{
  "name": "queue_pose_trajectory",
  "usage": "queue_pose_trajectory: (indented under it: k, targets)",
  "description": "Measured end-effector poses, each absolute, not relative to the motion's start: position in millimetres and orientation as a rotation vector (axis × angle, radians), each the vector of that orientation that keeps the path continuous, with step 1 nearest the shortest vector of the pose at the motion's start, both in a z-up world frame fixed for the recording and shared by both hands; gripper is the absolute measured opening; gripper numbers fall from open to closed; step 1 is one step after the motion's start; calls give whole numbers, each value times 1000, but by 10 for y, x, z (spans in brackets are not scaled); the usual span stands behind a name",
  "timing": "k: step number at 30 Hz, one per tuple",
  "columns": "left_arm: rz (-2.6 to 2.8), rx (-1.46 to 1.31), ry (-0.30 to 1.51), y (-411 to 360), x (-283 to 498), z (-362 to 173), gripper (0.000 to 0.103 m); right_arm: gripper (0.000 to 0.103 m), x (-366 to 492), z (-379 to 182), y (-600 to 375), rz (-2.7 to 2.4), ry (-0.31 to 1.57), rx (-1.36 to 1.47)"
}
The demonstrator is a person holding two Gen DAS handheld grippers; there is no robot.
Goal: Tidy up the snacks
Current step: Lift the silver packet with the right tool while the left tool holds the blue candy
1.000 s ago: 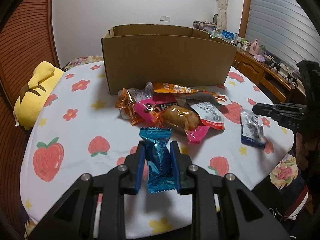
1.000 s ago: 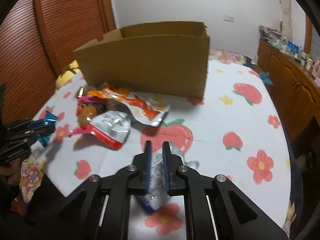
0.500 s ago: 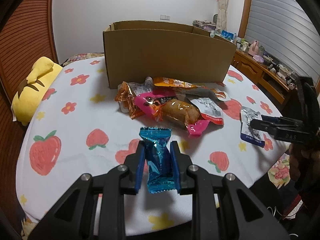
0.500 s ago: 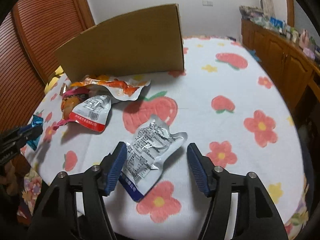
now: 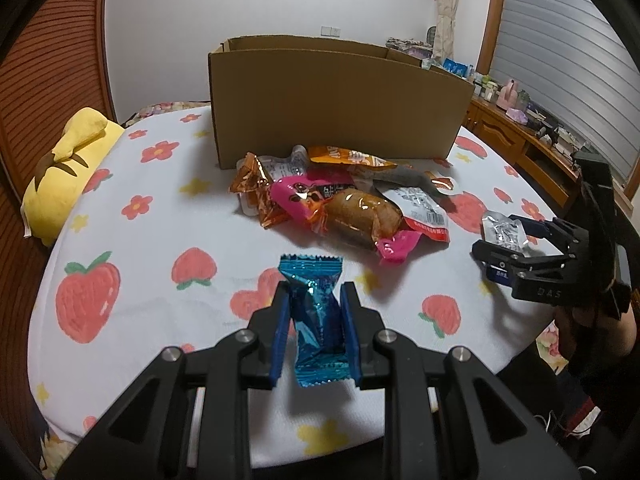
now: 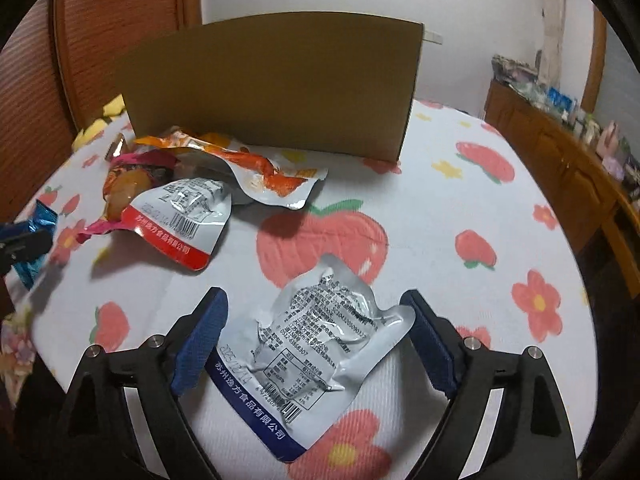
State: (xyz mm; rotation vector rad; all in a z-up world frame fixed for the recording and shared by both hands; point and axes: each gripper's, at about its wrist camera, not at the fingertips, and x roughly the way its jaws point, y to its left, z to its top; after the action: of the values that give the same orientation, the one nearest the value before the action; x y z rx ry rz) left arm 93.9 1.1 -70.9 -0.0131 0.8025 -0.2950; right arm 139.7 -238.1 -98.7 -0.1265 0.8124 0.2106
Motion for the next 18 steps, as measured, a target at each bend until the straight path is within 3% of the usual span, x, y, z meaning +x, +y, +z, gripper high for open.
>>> queue_pose_trajectory:
  k: [12, 14, 15, 18]
  targets:
    - [-307, -14, 805, -19, 934, -715, 23, 91, 1198, -1041, -2429, 171, 726, -93]
    - [-305, -16, 808, -16, 935, -722, 23, 81, 1195, -1026, -2430, 181, 730, -98]
    - [-305, -18, 809, -13, 937, -726, 23, 66, 1192, -1016, -2426, 188, 731, -102]
    - [-306, -20, 810, -14, 932, -731, 23, 59, 1184, -988, -2412, 199, 738, -111]
